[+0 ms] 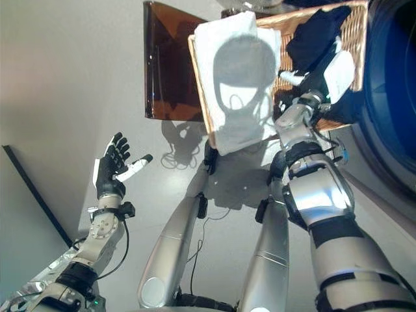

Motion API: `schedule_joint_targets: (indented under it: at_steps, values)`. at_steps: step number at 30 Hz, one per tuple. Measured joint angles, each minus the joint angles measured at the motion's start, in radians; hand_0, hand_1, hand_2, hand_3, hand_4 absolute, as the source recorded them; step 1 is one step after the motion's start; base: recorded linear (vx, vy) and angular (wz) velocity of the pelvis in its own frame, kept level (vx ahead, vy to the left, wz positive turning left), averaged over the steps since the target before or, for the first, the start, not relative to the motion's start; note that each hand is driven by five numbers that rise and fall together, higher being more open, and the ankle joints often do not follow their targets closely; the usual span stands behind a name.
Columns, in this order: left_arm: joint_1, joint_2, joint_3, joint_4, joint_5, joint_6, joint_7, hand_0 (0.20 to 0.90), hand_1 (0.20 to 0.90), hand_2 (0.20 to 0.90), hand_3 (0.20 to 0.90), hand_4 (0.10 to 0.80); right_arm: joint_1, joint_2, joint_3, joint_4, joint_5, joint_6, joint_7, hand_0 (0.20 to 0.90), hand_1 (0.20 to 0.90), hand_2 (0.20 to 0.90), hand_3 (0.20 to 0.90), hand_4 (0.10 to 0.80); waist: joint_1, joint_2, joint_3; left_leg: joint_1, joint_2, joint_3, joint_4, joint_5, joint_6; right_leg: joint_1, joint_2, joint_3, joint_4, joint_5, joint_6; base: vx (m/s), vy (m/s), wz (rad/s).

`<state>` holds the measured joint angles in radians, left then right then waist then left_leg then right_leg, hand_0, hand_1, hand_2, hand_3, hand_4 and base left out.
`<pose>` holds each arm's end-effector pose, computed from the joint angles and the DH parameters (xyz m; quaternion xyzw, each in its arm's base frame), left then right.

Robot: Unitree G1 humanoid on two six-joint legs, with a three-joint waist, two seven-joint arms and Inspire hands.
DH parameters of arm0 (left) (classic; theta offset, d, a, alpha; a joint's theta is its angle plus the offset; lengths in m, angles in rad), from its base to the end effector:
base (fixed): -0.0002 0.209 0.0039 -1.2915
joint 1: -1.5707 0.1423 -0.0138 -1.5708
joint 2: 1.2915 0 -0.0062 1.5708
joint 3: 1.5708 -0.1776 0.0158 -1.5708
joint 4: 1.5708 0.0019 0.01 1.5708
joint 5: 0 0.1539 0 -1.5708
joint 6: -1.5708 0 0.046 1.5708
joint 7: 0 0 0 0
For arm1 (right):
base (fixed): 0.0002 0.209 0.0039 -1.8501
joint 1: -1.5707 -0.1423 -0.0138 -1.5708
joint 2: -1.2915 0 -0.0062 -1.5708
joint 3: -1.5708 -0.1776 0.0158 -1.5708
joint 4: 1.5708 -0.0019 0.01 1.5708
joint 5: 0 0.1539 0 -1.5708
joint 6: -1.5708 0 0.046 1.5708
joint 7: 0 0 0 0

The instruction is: Pick up the clothes and place them into the washing machine

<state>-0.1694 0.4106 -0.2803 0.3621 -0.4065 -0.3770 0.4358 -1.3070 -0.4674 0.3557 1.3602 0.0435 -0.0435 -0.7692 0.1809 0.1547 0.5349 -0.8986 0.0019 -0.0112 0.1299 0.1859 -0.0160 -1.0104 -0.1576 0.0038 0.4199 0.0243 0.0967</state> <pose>0.2410 0.1891 0.0319 0.0106 -0.0533 0.1359 0.9892 0.3866 -0.2103 0.2128 -0.2905 -0.1028 -0.4009 0.8627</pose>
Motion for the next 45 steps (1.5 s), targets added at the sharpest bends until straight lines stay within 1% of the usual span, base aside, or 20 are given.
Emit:
schedule_joint_targets:
  at_steps: [1,2,7,9,11,20,23,28,30,32,35,36,40,41,42,45]
  values:
    - [0.002,-0.001,-0.001,0.0,0.0,0.001,0.0,0.9,0.9,0.9,0.9,0.8,-0.003,-0.009,0.001,0.0,0.001,0.001,0.002,0.263,0.263,0.263,0.263,0.345,0.0,0.0,0.0,-0.005,-0.001,0.0,0.004,0.001,-0.001,-0.007,-0.002,0.0,0.009,-0.001,-0.002,-0.007,0.018,0.06]
    - [0.002,0.0,-0.001,0.0,0.0,0.0,0.0,0.9,0.9,0.9,0.9,0.8,-0.004,-0.014,0.001,0.0,0.002,0.001,0.002,0.2,0.2,0.2,0.2,0.3,0.0,0.0,0.0,-0.007,-0.002,0.0,0.007,0.003,-0.003,-0.009,-0.003,0.001,0.013,-0.002,-0.004,-0.006,0.021,0.05]
    - [0.007,-0.001,0.001,0.001,-0.004,0.0,0.0,0.9,0.9,0.9,0.9,0.8,-0.011,-0.063,0.001,-0.008,0.003,0.001,0.011,0.2,0.2,0.2,0.2,0.3,0.001,0.0,0.0,-0.012,-0.002,0.001,0.009,0.007,-0.006,-0.011,-0.002,-0.001,0.014,-0.002,-0.005,0.0,0.0,0.0]
    - [0.007,0.0,0.001,0.001,-0.004,0.0,0.0,0.9,0.9,0.9,0.9,0.8,-0.021,-0.085,-0.001,-0.008,0.004,0.002,0.032,0.2,0.2,0.2,0.2,0.3,0.001,0.0,0.0,-0.011,-0.003,0.001,0.01,0.009,-0.006,-0.011,-0.001,-0.001,0.014,0.0,-0.009,0.0,0.0,0.0]
    - [0.007,0.0,0.001,0.001,-0.005,0.0,0.0,0.9,0.9,0.9,0.9,0.8,-0.023,-0.092,-0.002,-0.008,0.004,0.003,0.036,0.2,0.2,0.2,0.2,0.3,0.001,0.0,0.0,-0.01,-0.004,0.001,0.01,0.01,-0.005,-0.01,0.0,-0.003,0.016,0.0,-0.007,0.0,0.0,0.0]
    - [0.007,0.0,0.002,0.002,-0.018,-0.002,0.0,0.9,0.9,0.9,0.9,0.8,-0.015,-0.068,-0.006,-0.002,0.004,0.024,0.074,0.2,0.2,0.2,0.2,0.3,0.01,0.001,-0.001,0.009,-0.001,0.001,0.026,0.011,-0.001,0.003,0.002,-0.004,0.041,-0.009,-0.011,0.0,0.0,0.0]
    - [0.012,0.0,0.002,0.004,-0.022,-0.002,-0.001,0.9,0.9,0.9,0.9,0.8,0.008,-0.061,-0.006,0.007,0.005,0.024,0.076,0.2,0.2,0.2,0.2,0.3,0.022,0.002,-0.001,0.038,-0.002,0.003,0.024,0.007,-0.004,0.029,0.001,0.001,0.042,-0.013,-0.017,0.004,0.005,-0.02]
    - [0.018,-0.002,0.001,0.02,-0.026,-0.003,-0.004,0.9,0.9,0.9,0.9,0.8,0.03,-0.036,-0.016,0.005,0.027,0.022,0.095,0.2,0.2,0.2,0.2,0.3,0.025,0.004,-0.002,0.062,-0.003,0.007,0.029,0.007,-0.004,0.055,0.0,0.006,0.041,-0.011,-0.013,0.002,0.001,-0.01]
    - [0.02,-0.002,0.001,0.026,-0.028,-0.002,-0.006,0.9,0.9,0.9,0.9,0.8,0.055,-0.021,-0.032,-0.008,0.049,0.02,0.097,0.2,0.2,0.2,0.2,0.3,0.024,0.004,-0.002,0.077,-0.003,0.008,0.027,0.006,-0.002,0.071,0.001,0.006,0.035,-0.011,-0.012,0.036,0.004,-0.04]
    - [0.017,-0.005,0.001,0.039,-0.033,-0.001,-0.019,0.9,0.9,0.9,0.9,0.8,0.109,-0.013,-0.073,-0.081,0.1,0.008,0.102,0.2,0.2,0.2,0.2,0.3,0.022,0.004,-0.002,0.091,-0.001,0.011,0.027,0.003,0.002,0.088,0.001,0.006,0.027,-0.01,-0.011,0.037,-0.008,-0.04]
    - [0.017,-0.011,0.001,0.078,-0.034,0.001,-0.023,0.9,0.9,0.9,0.9,0.8,0.212,0.008,-0.096,-0.206,0.174,-0.023,0.117,0.2,0.2,0.2,0.2,0.3,0.0,0.003,-0.002,0.13,-0.001,0.016,0.028,-0.007,0.009,0.137,0.002,0.007,0.006,-0.004,-0.005,0.043,-0.01,-0.06]
    - [0.018,-0.014,0.001,0.101,-0.034,0.004,-0.022,0.9,0.9,0.9,0.9,0.8,0.262,0.023,-0.104,-0.264,0.193,-0.047,0.117,0.2,0.2,0.2,0.2,0.3,-0.008,0.003,-0.002,0.154,-0.001,0.016,0.027,-0.012,0.011,0.168,0.002,0.006,-0.009,-0.003,-0.003,0.049,-0.001,-0.08]
    - [0.021,-0.029,0.002,0.161,-0.033,0.014,-0.023,0.9,0.9,0.9,0.9,0.8,0.349,0.063,-0.156,-0.349,0.289,-0.095,0.116,0.2,0.2,0.2,0.2,0.3,-0.038,0.003,-0.002,0.218,0.001,0.032,0.026,-0.032,0.019,0.241,0.001,0.013,-0.047,0.004,0.005,0.047,-0.003,-0.11]
    - [0.019,-0.036,0.003,0.168,-0.033,0.015,-0.023,0.9,0.9,0.9,0.9,0.8,0.369,0.065,-0.171,-0.374,0.309,-0.11,0.117,0.2,0.2,0.2,0.2,0.3,-0.038,0.003,-0.002,0.225,0.001,0.036,0.024,-0.034,0.02,0.249,0.001,0.015,-0.053,0.006,0.007,0.054,-0.007,-0.14]
    - [0.018,-0.051,0.005,0.2,-0.032,0.022,-0.025,0.9,0.9,0.9,0.9,0.8,0.408,0.072,-0.19,-0.416,0.348,-0.129,0.12,0.2,0.2,0.2,0.2,0.3,-0.052,0.003,-0.002,0.243,0.002,0.041,0.024,-0.039,0.023,0.271,0.002,0.019,-0.067,0.01,0.01,0.054,-0.009,-0.12]
    - [0.024,-0.085,0.005,0.267,-0.033,0.041,-0.034,0.9,0.9,0.9,0.9,0.8,0.492,0.092,-0.206,-0.473,0.42,-0.166,0.122,0.2,0.2,0.2,0.2,0.3,-0.063,0.002,-0.001,0.297,0.001,0.049,0.023,-0.051,0.029,0.336,0.002,0.021,-0.097,0.015,0.013,0.066,-0.002,-0.12]
